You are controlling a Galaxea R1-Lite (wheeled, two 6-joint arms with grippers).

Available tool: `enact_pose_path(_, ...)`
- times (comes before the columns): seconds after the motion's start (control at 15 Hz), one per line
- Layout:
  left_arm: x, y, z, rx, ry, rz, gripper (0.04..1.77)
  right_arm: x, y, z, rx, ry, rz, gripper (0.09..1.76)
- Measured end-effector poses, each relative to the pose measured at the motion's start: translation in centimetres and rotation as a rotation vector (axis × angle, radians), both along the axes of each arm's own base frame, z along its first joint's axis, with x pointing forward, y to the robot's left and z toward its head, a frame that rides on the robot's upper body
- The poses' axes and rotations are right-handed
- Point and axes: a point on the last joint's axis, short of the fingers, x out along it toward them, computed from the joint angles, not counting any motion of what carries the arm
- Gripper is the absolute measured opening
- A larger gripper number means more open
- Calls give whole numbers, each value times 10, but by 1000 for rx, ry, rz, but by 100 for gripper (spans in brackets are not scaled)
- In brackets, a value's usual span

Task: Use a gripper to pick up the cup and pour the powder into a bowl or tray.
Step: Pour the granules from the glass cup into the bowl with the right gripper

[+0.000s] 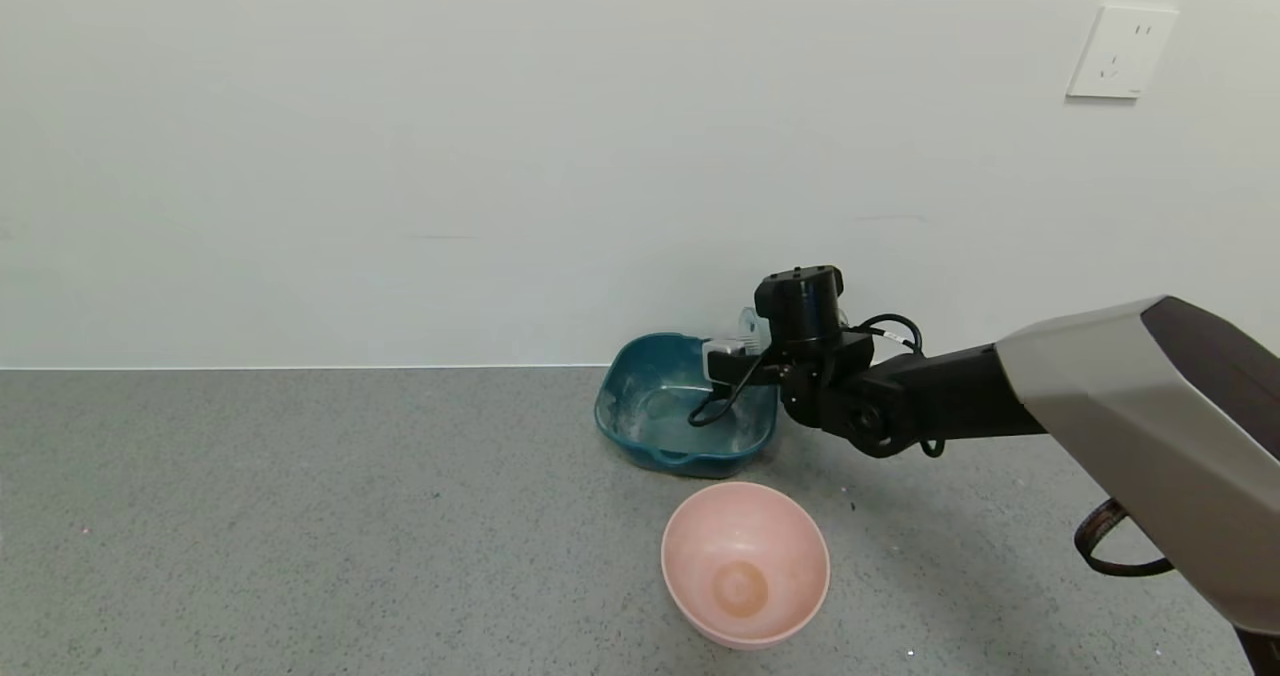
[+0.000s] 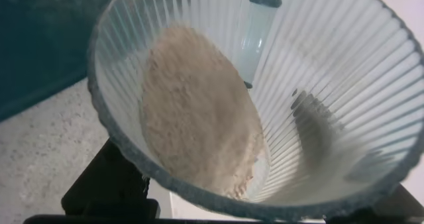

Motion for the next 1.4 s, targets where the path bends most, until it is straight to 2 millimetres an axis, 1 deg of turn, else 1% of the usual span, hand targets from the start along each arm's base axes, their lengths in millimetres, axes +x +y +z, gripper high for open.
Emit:
enact_pose_path(0.4, 0, 0, 0, 0, 0, 0, 176, -2, 7, -4, -120, 19, 22, 137)
enact_pose_path(0.6, 0, 0, 0, 0, 0, 0, 176, -3, 11, -2, -152, 15, 30, 137)
enact_pose_path(1.4, 0, 0, 0, 0, 0, 0, 176, -7, 15, 4, -276, 14, 22, 137)
